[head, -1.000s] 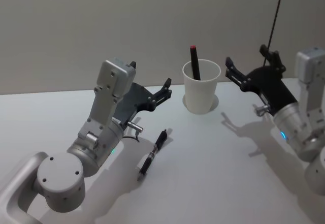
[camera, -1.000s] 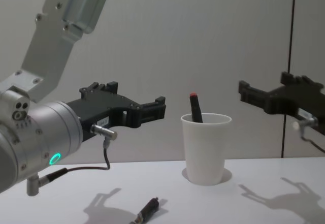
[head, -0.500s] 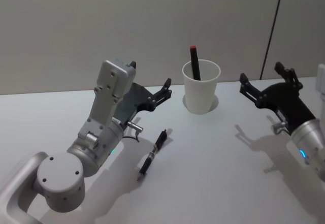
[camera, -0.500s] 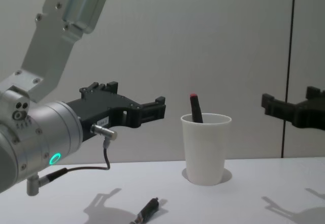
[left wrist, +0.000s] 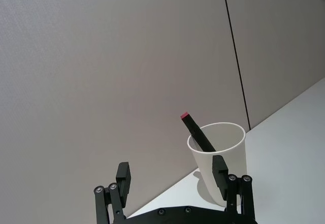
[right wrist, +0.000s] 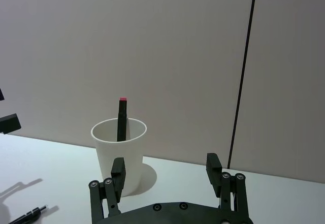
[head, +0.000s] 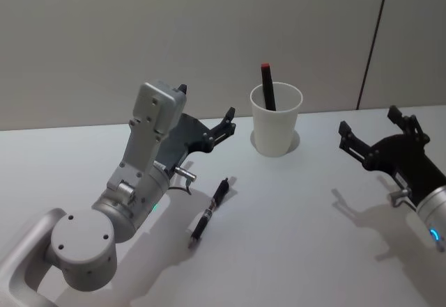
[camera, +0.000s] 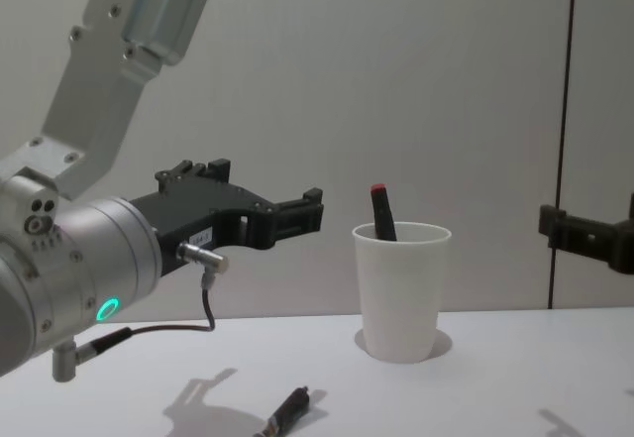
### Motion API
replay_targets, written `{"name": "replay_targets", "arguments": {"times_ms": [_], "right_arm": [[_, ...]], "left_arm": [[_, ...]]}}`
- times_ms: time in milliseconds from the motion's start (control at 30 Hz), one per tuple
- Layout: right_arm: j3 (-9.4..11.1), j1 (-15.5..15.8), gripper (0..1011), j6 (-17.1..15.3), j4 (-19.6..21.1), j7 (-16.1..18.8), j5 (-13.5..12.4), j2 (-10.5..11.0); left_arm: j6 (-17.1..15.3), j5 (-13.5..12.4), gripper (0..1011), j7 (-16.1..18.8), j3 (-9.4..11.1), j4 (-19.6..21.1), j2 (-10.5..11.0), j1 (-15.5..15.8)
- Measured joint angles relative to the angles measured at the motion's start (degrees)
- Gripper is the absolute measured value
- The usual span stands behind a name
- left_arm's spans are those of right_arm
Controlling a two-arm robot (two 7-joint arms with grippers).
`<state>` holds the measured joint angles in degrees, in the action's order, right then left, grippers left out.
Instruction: Place the pen into the pen holder.
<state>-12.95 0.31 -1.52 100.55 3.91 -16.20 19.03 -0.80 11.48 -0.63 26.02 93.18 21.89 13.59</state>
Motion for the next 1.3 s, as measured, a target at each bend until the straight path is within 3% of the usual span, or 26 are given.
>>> {"name": "replay_targets", "arguments": {"times_ms": [767,967,1300], "right_arm": [[0.0,0.5,1001,-0.5,0.7,-0.1,-0.3,0.3],[0.0,0.5,1002,-0.4,0.7,-0.1,-0.3,0.3],[0.0,0.5,1001,-0.4,0.7,-0.1,-0.3,0.3]], "left_arm": [[-0.8,1.0,1001,-0.8,-0.3,0.5,0.4,-0.4],[-2.6,2.4,1001,-1.8,-0.7,1.8,1.2,-1.1],[-8.5,5.4,1001,-2.5,-1.6,6.4,4.1,-3.7]]}}
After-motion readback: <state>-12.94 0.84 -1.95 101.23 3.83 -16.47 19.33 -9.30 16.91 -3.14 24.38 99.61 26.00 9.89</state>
